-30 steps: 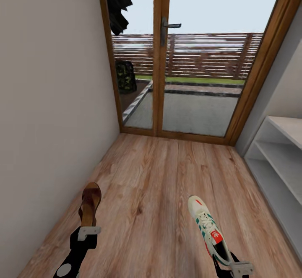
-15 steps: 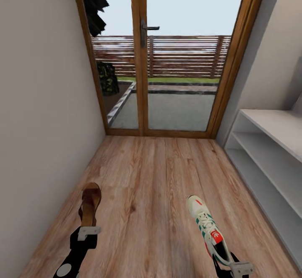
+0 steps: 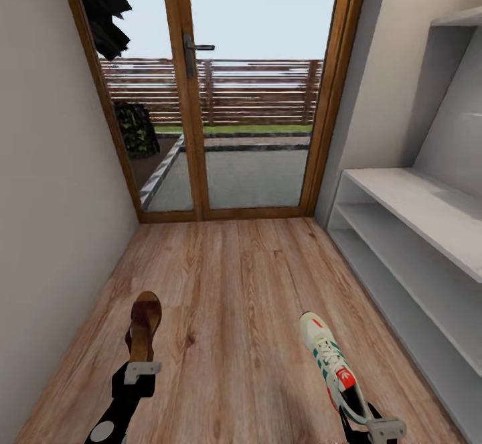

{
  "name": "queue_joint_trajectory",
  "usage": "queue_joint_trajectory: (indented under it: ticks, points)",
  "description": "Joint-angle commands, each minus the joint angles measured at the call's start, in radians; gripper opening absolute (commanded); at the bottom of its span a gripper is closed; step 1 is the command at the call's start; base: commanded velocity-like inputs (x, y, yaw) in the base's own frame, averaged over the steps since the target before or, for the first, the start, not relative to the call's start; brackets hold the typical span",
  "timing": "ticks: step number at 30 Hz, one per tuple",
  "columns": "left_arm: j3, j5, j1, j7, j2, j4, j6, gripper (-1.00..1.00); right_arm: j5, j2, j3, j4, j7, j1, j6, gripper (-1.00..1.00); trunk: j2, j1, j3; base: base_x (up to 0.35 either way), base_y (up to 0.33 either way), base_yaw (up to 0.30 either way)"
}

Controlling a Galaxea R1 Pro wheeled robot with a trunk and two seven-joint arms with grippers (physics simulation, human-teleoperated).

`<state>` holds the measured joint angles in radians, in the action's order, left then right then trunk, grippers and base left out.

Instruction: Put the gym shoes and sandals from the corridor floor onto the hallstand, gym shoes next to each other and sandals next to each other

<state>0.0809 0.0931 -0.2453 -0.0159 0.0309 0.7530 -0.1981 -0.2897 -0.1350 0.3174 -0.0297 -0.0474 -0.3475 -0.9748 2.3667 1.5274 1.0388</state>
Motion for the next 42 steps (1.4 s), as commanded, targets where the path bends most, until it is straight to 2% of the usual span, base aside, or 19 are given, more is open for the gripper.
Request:
queue_joint_trajectory:
  ticks: [1,8,18,42]
  points:
    - [0.002,0.013,0.000,-0.002,0.000,0.000,-0.003,-1.00,-0.011,0.000,0.005,0.001,-0.005,-0.001,-0.002,-1.00,0.000,0.000,0.000,0.000,0.000,-0.288]
    - [0.000,0.013,0.000,-0.002,0.000,0.000,-0.003,-1.00,-0.011,0.000,0.006,0.000,-0.005,-0.001,-0.002,-1.00,0.000,0.000,-0.003,0.000,0.055,-0.288]
    - [0.000,0.012,0.000,-0.002,0.000,0.000,-0.003,-1.00,-0.011,0.001,0.006,-0.001,-0.005,-0.001,-0.002,-1.00,0.000,0.000,-0.006,0.000,0.212,-0.292]
    - [0.000,0.013,0.000,-0.002,0.000,-0.001,-0.003,-1.00,-0.011,0.001,0.006,-0.001,-0.005,-0.001,-0.002,-1.00,0.000,0.000,-0.006,0.000,0.009,-0.300]
